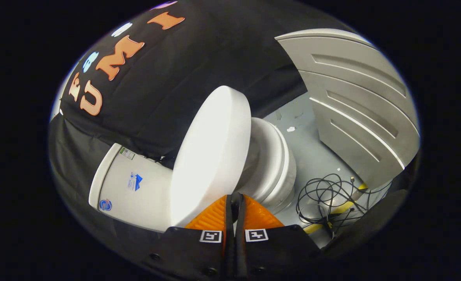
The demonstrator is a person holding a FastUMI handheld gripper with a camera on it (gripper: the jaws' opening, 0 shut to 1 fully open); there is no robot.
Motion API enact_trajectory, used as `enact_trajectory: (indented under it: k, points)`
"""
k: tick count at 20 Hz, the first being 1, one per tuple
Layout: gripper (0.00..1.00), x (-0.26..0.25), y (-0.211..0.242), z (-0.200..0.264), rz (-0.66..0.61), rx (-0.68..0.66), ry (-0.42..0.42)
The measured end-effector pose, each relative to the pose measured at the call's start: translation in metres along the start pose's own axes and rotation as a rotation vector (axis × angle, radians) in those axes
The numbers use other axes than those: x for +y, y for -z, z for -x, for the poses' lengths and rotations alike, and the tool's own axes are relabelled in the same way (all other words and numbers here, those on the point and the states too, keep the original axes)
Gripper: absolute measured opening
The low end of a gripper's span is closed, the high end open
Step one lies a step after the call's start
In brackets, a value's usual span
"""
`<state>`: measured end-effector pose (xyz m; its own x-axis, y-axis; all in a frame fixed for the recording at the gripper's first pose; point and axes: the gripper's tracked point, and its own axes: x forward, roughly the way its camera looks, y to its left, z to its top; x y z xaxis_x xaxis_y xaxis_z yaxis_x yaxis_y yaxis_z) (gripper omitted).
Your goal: Open the toilet lid.
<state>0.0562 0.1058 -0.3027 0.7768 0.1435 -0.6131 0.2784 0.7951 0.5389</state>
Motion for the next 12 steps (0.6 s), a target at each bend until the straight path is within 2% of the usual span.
enact_trajectory:
  k: [2, 6, 8, 12]
  points:
    - [0.08, 0.013, -0.005, 0.006, 0.042, -0.031, 0.028]
    - [0.08, 0.052, -0.016, 0.025, 0.216, -0.072, 0.089]
    - [0.08, 0.077, -0.021, 0.032, 0.237, -0.095, 0.108]
    - [0.08, 0.099, -0.021, 0.043, 0.390, -0.112, 0.197]
